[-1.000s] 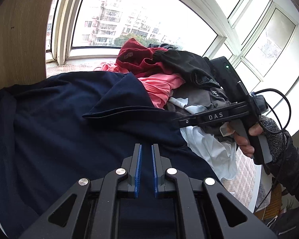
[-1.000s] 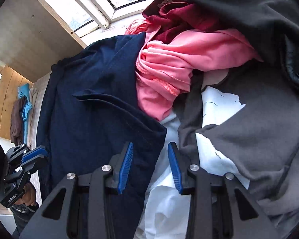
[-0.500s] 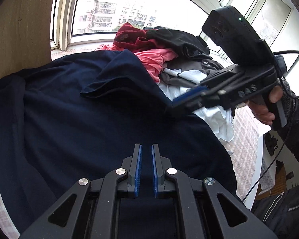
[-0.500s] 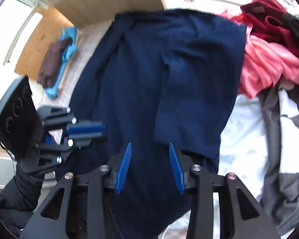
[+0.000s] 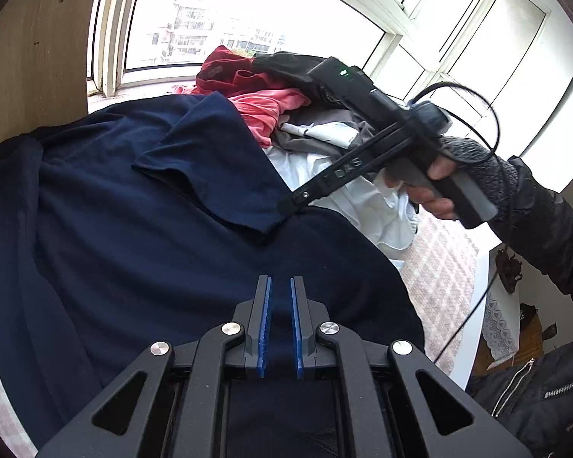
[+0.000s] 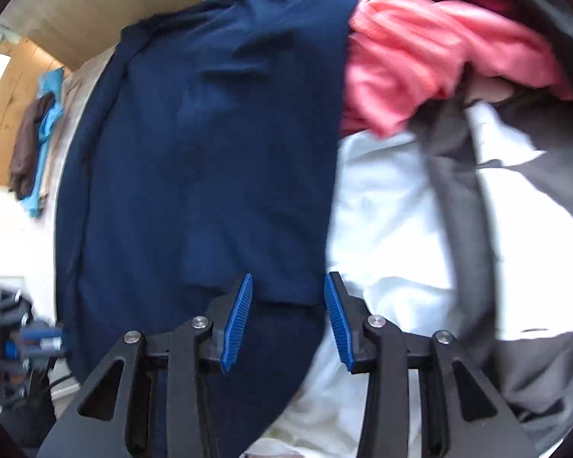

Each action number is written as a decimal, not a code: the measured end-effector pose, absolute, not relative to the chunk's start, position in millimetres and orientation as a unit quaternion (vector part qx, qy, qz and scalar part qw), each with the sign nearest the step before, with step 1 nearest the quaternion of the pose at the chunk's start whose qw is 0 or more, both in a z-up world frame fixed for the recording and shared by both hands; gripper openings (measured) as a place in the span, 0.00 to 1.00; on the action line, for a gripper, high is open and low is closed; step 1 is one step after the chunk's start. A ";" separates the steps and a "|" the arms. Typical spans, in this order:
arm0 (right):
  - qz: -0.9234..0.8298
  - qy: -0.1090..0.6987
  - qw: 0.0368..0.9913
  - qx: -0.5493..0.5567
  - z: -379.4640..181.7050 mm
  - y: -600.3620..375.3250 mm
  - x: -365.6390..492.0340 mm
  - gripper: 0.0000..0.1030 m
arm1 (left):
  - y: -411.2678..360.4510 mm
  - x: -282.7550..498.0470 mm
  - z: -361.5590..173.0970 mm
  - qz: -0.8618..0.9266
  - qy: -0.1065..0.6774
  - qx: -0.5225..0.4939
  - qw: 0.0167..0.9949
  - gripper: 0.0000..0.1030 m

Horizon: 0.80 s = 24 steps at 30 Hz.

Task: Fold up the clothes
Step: 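Open both grippers and pull them back from the clothes pile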

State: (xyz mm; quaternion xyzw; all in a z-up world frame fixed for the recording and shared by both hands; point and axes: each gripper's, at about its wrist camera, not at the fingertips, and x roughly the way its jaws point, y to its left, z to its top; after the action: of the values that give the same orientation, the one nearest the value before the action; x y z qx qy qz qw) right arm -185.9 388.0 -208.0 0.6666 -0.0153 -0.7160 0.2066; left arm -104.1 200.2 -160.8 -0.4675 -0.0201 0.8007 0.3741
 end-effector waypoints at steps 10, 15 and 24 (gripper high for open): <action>-0.751 -0.165 0.305 0.562 -90.7 468.6 -110.0 0.38 | 204.3 49.5 -145.2 0.802 -0.021 -0.499 0.329 0.08; -0.759 -0.156 0.311 0.550 -58.3 514.6 -21.6 0.39 | 241.5 119.0 -159.0 0.780 -0.018 -0.526 0.338 0.10; -0.697 -0.129 0.298 0.640 -165.2 511.8 147.1 0.39 | 317.7 173.6 -201.1 0.743 -0.013 -0.549 0.382 0.10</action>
State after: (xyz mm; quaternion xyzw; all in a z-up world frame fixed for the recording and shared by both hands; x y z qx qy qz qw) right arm 147.1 511.8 -165.2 0.6400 -0.1291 -0.6966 0.2976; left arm 173.6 317.7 -201.1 -0.5491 -0.0132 0.7434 0.3817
